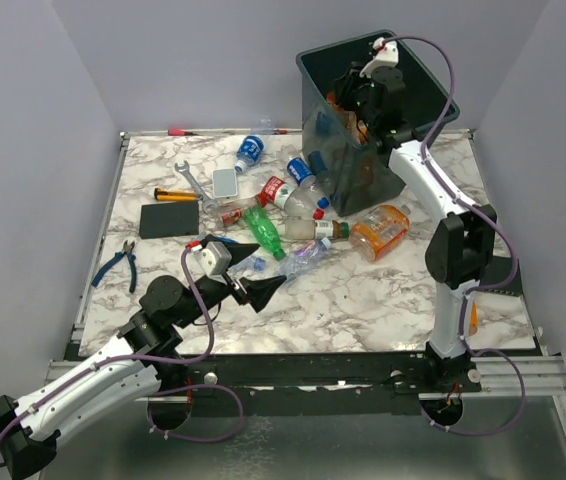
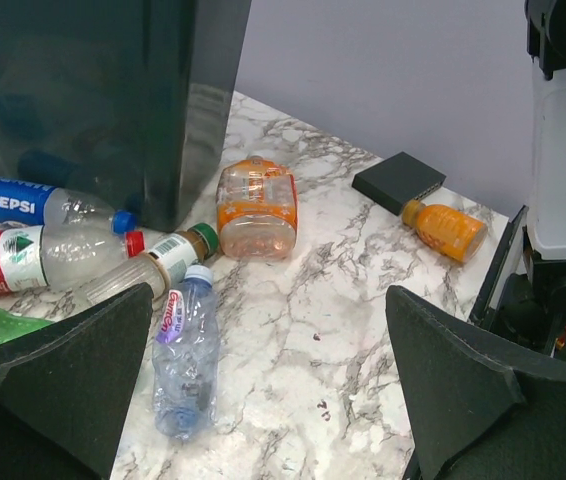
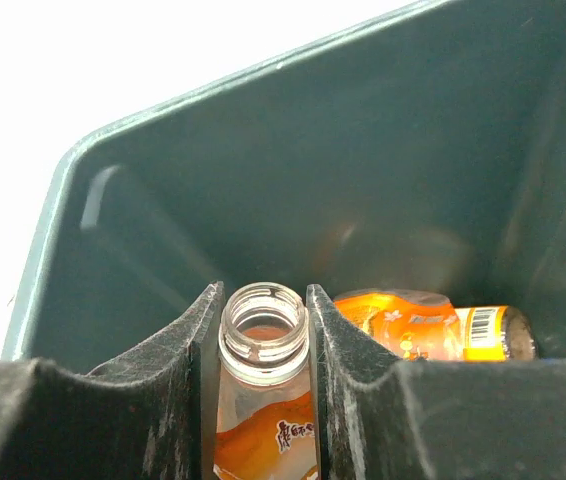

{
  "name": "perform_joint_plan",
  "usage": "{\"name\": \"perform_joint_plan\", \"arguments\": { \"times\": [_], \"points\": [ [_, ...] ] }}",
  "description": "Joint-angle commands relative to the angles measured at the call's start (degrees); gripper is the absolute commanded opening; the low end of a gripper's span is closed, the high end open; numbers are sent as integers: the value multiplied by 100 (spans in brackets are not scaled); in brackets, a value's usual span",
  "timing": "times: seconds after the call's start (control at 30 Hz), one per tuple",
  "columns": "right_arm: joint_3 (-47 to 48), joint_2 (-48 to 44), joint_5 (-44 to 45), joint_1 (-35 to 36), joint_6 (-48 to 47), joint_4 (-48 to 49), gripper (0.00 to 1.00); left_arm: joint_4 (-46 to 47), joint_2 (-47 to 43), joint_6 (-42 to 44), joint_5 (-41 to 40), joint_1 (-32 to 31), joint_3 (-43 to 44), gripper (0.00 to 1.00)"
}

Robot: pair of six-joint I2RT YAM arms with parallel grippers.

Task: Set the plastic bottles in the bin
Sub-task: Place the plastic bottle in the trash bin, then pick up the plastic bottle at the center of the board.

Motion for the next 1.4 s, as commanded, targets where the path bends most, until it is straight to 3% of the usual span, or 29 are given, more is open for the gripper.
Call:
{"name": "perform_joint_plan", "arguments": {
  "times": [0.0,0.13,0.27,0.5,0.6,0.87,1.03,1.23,1.37],
  "points": [
    [211,-203,-30,5,42,-203,3,11,23,30,144,8,26,99],
    [1033,-13,-156,3,215,-591,56,8,35,28,144,10,35,99],
    [1794,156,-129,3,373,-821,74,7,16,38,100,8,10,99],
    [2044,-389,-399,40,706,-951,79,7,73,24,-47,10,9,99],
    [1448,-1232,-505,234,778,-857,80,-37,97,26,-397,10,4,99],
    [-3168,-4807,-1281,1257,933,654,79,-453,69,-82,-2935,10,100,99],
    [-5155,-6359,-1878,1365,1498,298,79,-623,29,-152,-4096,7,118,99],
    [-7157,-7553,-1752,1370,2077,-302,79,-1260,393,-215,-4641,9,387,99],
    [-8260,-8009,-1514,1365,2686,-742,78,-2359,829,-1509,-4968,16,797,99]
  ]
}}
